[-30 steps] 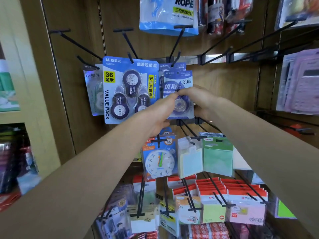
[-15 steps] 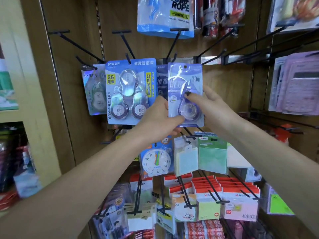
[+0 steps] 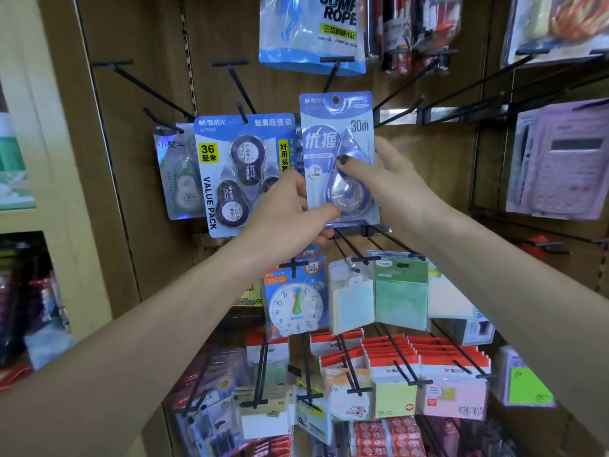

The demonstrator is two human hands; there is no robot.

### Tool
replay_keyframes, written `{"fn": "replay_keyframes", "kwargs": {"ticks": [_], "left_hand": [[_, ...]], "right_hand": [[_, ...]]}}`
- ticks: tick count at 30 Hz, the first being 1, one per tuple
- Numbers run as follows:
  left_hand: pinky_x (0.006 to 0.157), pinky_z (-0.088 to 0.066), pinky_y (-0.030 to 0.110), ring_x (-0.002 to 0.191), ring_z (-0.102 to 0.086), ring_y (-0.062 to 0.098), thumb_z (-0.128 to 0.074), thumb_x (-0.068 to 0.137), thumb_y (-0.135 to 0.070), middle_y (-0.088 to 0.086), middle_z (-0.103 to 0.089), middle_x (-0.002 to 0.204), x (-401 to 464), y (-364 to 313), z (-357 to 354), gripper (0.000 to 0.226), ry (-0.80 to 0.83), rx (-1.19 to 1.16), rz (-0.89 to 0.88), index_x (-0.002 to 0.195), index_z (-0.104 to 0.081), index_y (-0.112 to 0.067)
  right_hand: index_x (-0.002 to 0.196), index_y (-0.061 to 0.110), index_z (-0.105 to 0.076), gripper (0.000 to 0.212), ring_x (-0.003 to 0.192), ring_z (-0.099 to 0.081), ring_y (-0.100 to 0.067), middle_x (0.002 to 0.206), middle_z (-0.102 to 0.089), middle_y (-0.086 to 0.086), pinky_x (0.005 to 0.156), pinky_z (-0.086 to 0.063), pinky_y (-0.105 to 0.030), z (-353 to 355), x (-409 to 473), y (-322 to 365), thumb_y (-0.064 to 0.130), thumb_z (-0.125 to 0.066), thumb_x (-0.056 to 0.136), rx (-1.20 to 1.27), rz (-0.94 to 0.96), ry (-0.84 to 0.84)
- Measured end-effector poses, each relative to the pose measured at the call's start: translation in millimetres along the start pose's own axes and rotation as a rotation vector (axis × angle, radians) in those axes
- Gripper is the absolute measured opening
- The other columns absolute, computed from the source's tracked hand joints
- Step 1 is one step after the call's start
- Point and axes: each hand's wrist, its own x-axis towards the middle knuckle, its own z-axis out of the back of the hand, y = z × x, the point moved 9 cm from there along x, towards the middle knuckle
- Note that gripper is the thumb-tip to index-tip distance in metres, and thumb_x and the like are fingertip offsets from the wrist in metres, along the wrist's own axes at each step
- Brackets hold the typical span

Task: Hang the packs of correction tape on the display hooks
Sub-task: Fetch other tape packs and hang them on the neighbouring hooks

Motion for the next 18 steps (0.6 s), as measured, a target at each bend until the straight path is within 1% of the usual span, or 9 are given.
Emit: {"fn": "replay_keyframes", "kwargs": {"ticks": [3,8,10,13,14,16,17,18], "left_hand": [[0.078,-0.066,0.035,0.077,-0.080,0.016,-0.072,0.094,-0.021,0.006,-0.077,0.099,-2.0,1.0,-0.3,0.027,0.017,0.003,-0.002,0.092,-0.046,-0.025],[0.073,-0.064,0.028,0.075,-0.080,0.015,-0.072,0.094,-0.023,0.002,-0.074,0.097,0.9,5.9,2.1,0.026,0.024,0.018,0.033,0.092,-0.046,-0.024],[0.075,-0.065,0.030,0.076,-0.080,0.016,-0.071,0.095,-0.022,0.002,-0.073,0.095,1.6,8.2,3.6,0.025,0.009,0.016,0.052,0.093,-0.046,-0.023],[0.085,-0.066,0.037,0.084,-0.080,0.018,-0.069,0.096,-0.027,0.003,-0.071,0.095,5.0,16.1,0.8,0.021,0.020,0.020,0.110,0.102,-0.050,-0.019],[0.089,-0.064,0.040,0.089,-0.079,0.020,-0.070,0.094,-0.032,0.005,-0.072,0.098,5.6,19.4,-2.5,0.027,0.040,0.029,0.138,0.107,-0.051,-0.018],[0.097,-0.060,0.046,0.102,-0.076,0.023,-0.070,0.080,-0.050,0.009,-0.072,0.108,4.8,25.8,-9.4,0.059,0.084,0.075,0.202,0.122,-0.047,-0.015],[0.101,-0.057,0.046,0.108,-0.073,0.024,-0.068,0.075,-0.056,0.009,-0.071,0.114,4.3,29.8,-11.4,0.073,0.094,0.107,0.230,0.130,-0.042,-0.015],[0.104,-0.055,0.044,0.113,-0.070,0.025,-0.067,0.074,-0.059,0.007,-0.069,0.118,4.5,33.6,-14.0,0.082,0.109,0.130,0.250,0.140,-0.037,-0.020]], "right_hand": [[0.136,0.022,-0.061,0.046,0.104,-0.078,-0.026,0.118,-0.079,-0.004,0.095,-0.061,-0.055,-0.9,-0.7,-3.4,0.021,-0.073,0.091,0.004,-0.017,-0.003],[0.136,0.021,-0.061,0.042,0.101,-0.079,-0.025,0.116,-0.080,-0.004,0.094,-0.062,-0.053,-3.5,1.6,-6.9,0.019,-0.072,0.095,-0.024,-0.027,-0.042],[0.133,0.020,-0.064,0.039,0.100,-0.079,-0.024,0.113,-0.080,-0.004,0.093,-0.063,-0.051,-3.7,3.8,-11.6,0.020,-0.073,0.095,-0.020,-0.052,-0.059],[0.127,0.017,-0.066,0.034,0.094,-0.079,-0.023,0.107,-0.080,-0.003,0.091,-0.063,-0.050,-3.6,11.7,-22.8,0.024,-0.074,0.094,-0.035,-0.116,-0.090],[0.125,0.017,-0.067,0.034,0.094,-0.079,-0.024,0.106,-0.080,-0.003,0.091,-0.063,-0.052,-3.8,16.8,-26.9,0.026,-0.075,0.094,-0.046,-0.133,-0.100],[0.125,0.019,-0.068,0.038,0.097,-0.079,-0.025,0.109,-0.080,-0.003,0.092,-0.063,-0.053,-5.6,28.7,-35.3,0.031,-0.077,0.090,-0.072,-0.168,-0.111],[0.125,0.020,-0.068,0.041,0.099,-0.078,-0.025,0.111,-0.079,-0.002,0.094,-0.062,-0.051,-6.4,34.2,-39.2,0.035,-0.077,0.088,-0.091,-0.183,-0.118],[0.125,0.022,-0.067,0.042,0.101,-0.077,-0.024,0.113,-0.079,0.000,0.096,-0.062,-0.048,-7.4,40.9,-43.9,0.037,-0.076,0.087,-0.113,-0.196,-0.125]]}}
